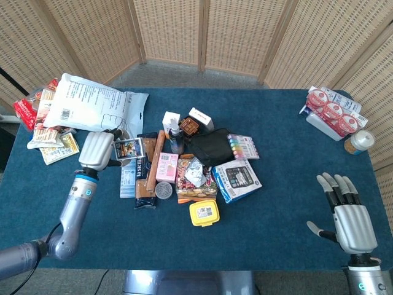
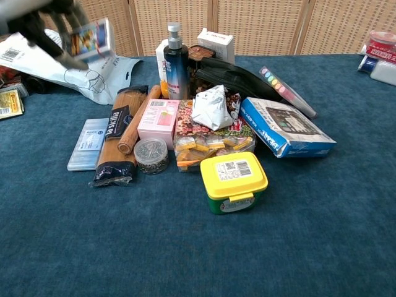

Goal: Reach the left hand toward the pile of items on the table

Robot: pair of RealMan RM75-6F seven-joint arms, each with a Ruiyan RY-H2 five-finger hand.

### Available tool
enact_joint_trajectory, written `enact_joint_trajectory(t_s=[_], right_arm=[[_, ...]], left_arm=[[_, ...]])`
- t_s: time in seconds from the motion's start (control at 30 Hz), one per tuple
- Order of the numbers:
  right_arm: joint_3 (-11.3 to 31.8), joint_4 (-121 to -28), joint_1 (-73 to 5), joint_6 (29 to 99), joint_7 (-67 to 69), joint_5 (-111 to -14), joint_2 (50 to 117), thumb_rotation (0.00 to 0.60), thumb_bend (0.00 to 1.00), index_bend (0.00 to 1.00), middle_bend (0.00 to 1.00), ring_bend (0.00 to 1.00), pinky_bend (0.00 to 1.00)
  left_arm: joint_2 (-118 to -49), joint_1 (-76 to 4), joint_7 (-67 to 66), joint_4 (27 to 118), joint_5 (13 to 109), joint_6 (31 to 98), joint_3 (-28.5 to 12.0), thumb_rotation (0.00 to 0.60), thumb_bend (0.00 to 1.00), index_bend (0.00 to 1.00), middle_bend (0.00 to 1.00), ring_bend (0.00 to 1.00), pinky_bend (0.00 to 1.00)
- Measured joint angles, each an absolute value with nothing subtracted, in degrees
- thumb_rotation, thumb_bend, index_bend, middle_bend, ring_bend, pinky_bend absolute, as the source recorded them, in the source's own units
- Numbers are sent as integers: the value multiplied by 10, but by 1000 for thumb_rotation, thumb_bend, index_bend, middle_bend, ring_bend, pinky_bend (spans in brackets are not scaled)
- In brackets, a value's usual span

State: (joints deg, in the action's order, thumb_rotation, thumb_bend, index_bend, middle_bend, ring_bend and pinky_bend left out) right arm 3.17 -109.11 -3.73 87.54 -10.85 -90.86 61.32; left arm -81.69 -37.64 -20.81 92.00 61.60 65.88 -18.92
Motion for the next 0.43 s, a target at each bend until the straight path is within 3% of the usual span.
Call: enact_joint_trajectory(t_s=[0.43], right_arm=[[31, -1092, -38, 873, -114, -910, 615, 600, 0, 0, 0, 0, 0]], left_arm=[[-715, -384, -263, 1050, 591, 705, -243, 600, 16, 567, 649, 565, 785]])
